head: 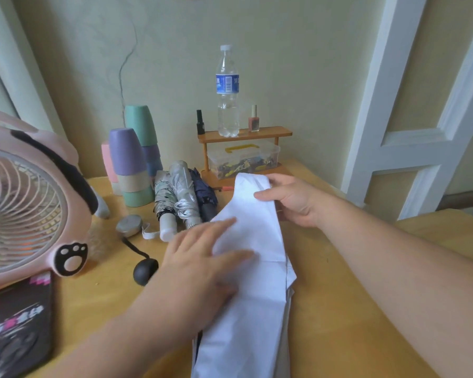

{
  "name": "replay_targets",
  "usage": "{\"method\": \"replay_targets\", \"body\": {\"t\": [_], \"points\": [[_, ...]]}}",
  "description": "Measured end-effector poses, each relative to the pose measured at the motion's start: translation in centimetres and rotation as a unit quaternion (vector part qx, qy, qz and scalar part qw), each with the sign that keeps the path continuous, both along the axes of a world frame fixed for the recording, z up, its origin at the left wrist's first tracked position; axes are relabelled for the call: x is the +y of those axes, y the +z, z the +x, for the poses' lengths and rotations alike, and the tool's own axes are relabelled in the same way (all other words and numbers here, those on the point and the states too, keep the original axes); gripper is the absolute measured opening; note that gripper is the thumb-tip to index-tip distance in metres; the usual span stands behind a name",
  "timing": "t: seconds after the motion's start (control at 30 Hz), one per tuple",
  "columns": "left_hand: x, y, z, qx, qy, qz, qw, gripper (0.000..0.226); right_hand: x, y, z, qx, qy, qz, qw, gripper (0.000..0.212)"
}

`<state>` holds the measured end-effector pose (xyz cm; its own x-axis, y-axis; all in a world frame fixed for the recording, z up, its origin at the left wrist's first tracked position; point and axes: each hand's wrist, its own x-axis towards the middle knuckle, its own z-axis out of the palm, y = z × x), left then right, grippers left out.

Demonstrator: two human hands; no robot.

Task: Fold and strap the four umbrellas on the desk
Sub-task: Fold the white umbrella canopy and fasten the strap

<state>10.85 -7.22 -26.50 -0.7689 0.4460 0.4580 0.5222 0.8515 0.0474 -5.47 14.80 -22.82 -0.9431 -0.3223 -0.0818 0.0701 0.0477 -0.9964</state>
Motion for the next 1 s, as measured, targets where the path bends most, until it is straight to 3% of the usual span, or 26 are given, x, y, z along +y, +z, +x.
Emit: {"method": "replay_targets", "body": {"t": [0.07, 0.1, 0.2, 0.3, 0.47, 0.57, 0.6, 0.7, 0.8, 1.0], "points": [[0.7, -1.3, 0.7, 0.054, -0.072, -0.05, 0.995, 0.033, -0.2, 0.3, -0.2, 0.016, -0.03, -0.007, 0.999, 0.033], [1.0, -2.0, 1.1, 0.046, -0.083, -0.07, 0.993, 0.034, -0.3, 0.6, -0.3, 0.022, -0.041, -0.005, 0.999, 0.028], [1.2, -3.6, 1.9, 0.017, -0.072, -0.128, 0.989, 0.068, -0.9, 1.5, -0.6, 0.036, -0.07, 0.019, 0.997, 0.013], [1.3, -3.4, 2.1, -0.008, -0.064, -0.163, 0.985, 0.083, -1.3, 2.3, -1.1, 0.05, -0.119, 0.053, 0.99, 0.011], [0.8, -3.1, 2.1, -0.059, -0.087, -0.18, 0.978, 0.083, -1.8, 2.9, -0.8, 0.059, -0.147, 0.065, 0.985, 0.015], [0.9, -1.6, 3.1, -0.102, -0.125, -0.203, 0.966, 0.059, -2.0, 3.3, 0.0, 0.06, -0.147, 0.043, 0.986, 0.019], [0.8, -1.5, 3.6, -0.075, -0.154, -0.225, 0.959, 0.047, -2.0, 3.5, 0.3, 0.063, -0.144, 0.038, 0.987, 0.019], [-0.7, -1.6, 5.5, -0.016, -0.199, -0.283, 0.938, 0.048, -2.1, 4.2, 1.1, 0.076, -0.141, 0.037, 0.986, 0.02], [-2.5, -3.4, 7.6, 0.033, -0.222, -0.257, 0.94, 0.042, -2.5, 4.5, 1.9, 0.09, -0.136, 0.047, 0.985, 0.02], [-3.4, -6.0, 10.0, 0.111, -0.175, -0.258, 0.944, 0.046, -3.4, 5.4, 4.4, 0.143, -0.147, 0.057, 0.977, 0.018]]}}
